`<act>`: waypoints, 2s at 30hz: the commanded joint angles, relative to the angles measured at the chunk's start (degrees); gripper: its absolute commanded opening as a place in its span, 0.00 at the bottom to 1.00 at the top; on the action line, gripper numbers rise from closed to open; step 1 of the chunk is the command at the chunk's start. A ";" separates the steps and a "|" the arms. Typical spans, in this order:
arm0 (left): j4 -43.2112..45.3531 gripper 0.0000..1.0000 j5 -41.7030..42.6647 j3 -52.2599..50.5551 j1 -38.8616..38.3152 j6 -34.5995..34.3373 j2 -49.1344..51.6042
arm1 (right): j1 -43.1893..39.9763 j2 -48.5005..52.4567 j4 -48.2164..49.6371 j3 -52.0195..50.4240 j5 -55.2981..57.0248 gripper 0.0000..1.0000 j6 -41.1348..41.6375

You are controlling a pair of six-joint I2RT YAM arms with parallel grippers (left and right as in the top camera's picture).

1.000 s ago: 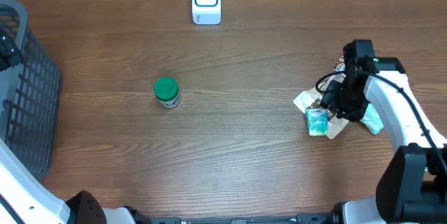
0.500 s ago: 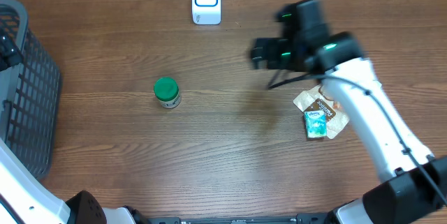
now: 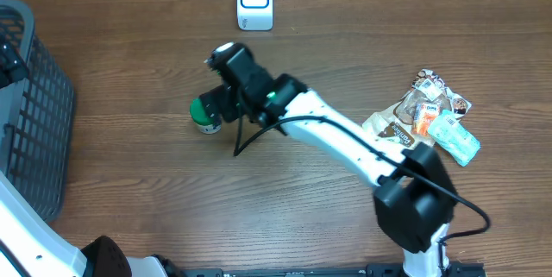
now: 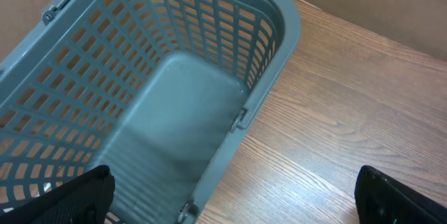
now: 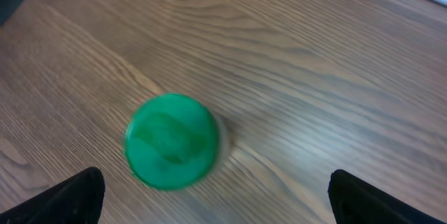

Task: Scan the item barcode
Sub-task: 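Reach the right gripper to the green-lidded jar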

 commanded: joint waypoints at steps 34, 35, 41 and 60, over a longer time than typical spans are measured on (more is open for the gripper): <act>0.17 1.00 0.28 0.02 -0.04 -0.37 -0.28 | 3.74 10.19 10.03 2.38 -0.35 0.67 -7.50; 0.17 0.99 0.28 0.02 -0.04 -0.35 -0.28 | 3.72 10.10 9.99 2.38 -0.04 0.64 -6.88; 0.17 1.00 0.28 0.02 -0.04 -0.35 -0.28 | 3.48 7.58 7.93 2.38 2.21 0.53 -3.72; 0.17 1.00 0.28 0.02 -0.04 -0.37 -0.28 | -2.69 -3.28 -17.94 0.35 17.70 0.49 34.53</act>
